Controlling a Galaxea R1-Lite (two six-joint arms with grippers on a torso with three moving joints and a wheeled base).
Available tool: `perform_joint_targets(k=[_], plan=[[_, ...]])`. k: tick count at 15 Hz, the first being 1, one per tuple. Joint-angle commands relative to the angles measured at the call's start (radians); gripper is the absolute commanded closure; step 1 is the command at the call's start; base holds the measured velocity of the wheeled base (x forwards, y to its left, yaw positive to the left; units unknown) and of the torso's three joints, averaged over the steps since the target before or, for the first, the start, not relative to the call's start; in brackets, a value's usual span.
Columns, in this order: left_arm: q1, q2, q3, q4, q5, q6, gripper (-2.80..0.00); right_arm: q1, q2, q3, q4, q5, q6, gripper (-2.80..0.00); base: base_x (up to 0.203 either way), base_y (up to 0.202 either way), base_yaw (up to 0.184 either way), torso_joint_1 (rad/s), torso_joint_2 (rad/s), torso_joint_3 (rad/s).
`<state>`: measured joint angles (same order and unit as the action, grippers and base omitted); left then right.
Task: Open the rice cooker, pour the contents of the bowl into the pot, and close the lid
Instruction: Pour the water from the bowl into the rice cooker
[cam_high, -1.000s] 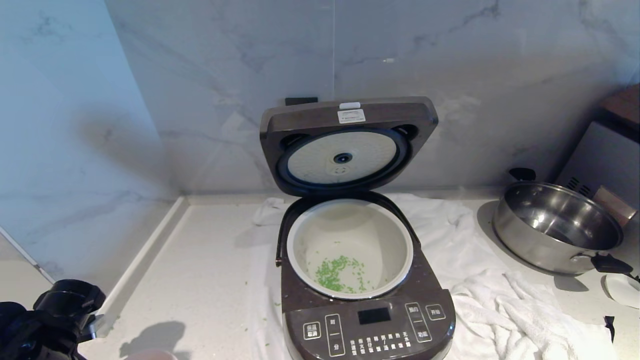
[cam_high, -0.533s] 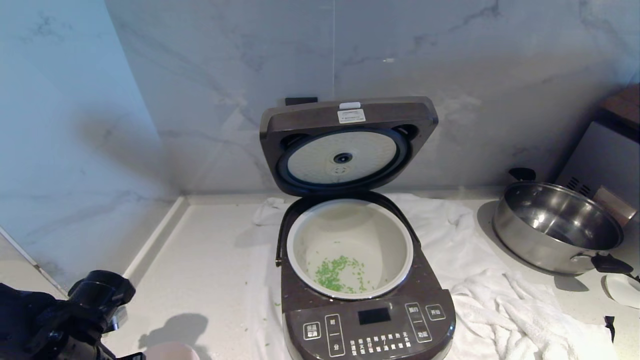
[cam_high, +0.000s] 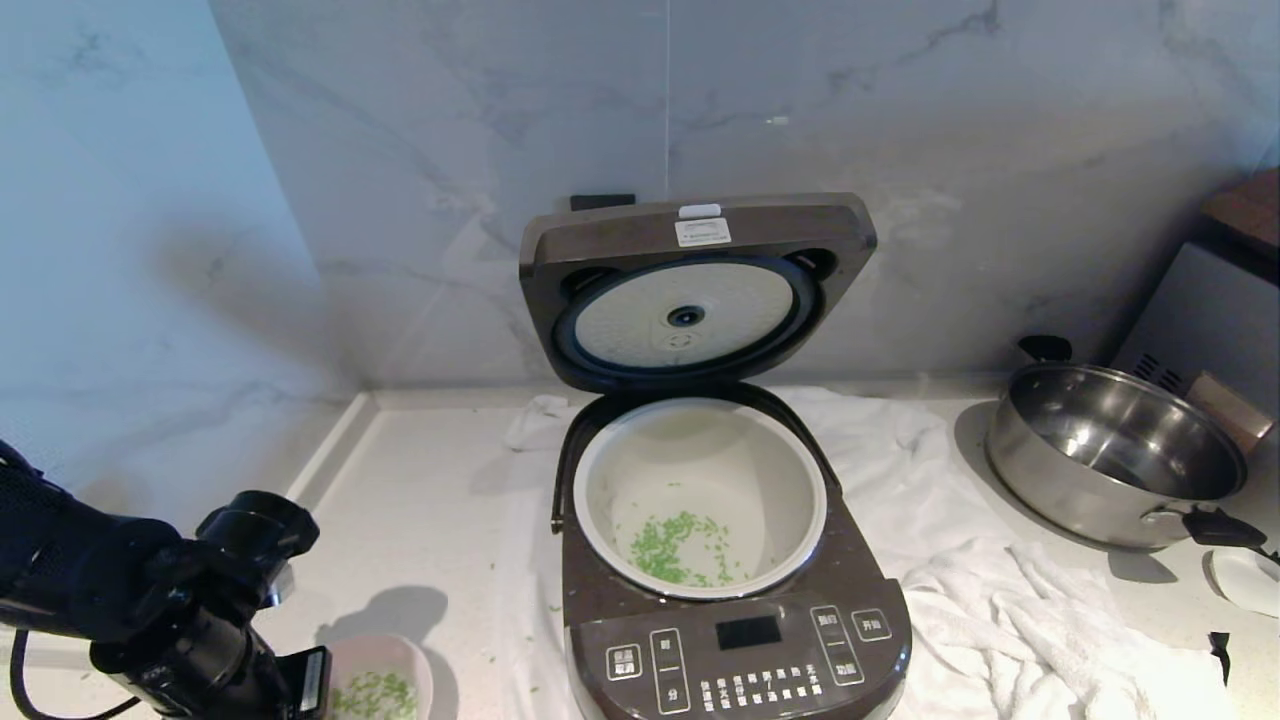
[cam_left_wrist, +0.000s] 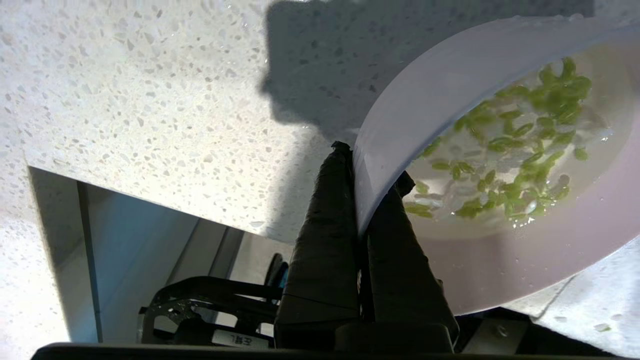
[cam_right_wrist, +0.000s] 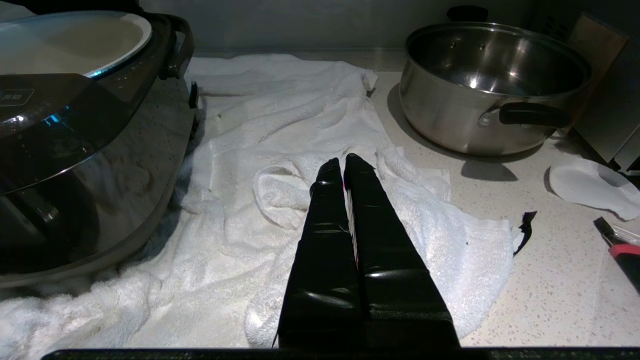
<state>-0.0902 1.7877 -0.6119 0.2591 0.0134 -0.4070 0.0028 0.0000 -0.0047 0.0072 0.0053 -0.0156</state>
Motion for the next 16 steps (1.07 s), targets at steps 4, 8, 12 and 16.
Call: perform_joint_targets(k=[4, 8, 12, 16], plan=[[-0.065, 0.021, -0.125, 0.083, 0.001, -0.046, 0.0, 0.0, 0.0, 0.0, 0.0, 0.001, 0.0, 0.0, 0.0, 0.0, 0.0, 0.008, 0.0, 0.002], [-0.094, 0.032, -0.281, 0.198, 0.002, -0.069, 0.0, 0.0, 0.0, 0.0, 0.0, 0.0, 0.0, 0.0, 0.0, 0.0, 0.0, 0.0, 0.0, 0.0], [-0.103, 0.07, -0.47, 0.335, 0.002, -0.068, 0.0, 0.0, 0.0, 0.0, 0.0, 0.001, 0.0, 0.0, 0.0, 0.0, 0.0, 0.0, 0.0, 0.0], [-0.14, 0.1, -0.583, 0.417, -0.001, -0.074, 0.0, 0.0, 0.0, 0.0, 0.0, 0.001, -0.001, 0.0, 0.0, 0.0, 0.0, 0.0, 0.0, 0.0]])
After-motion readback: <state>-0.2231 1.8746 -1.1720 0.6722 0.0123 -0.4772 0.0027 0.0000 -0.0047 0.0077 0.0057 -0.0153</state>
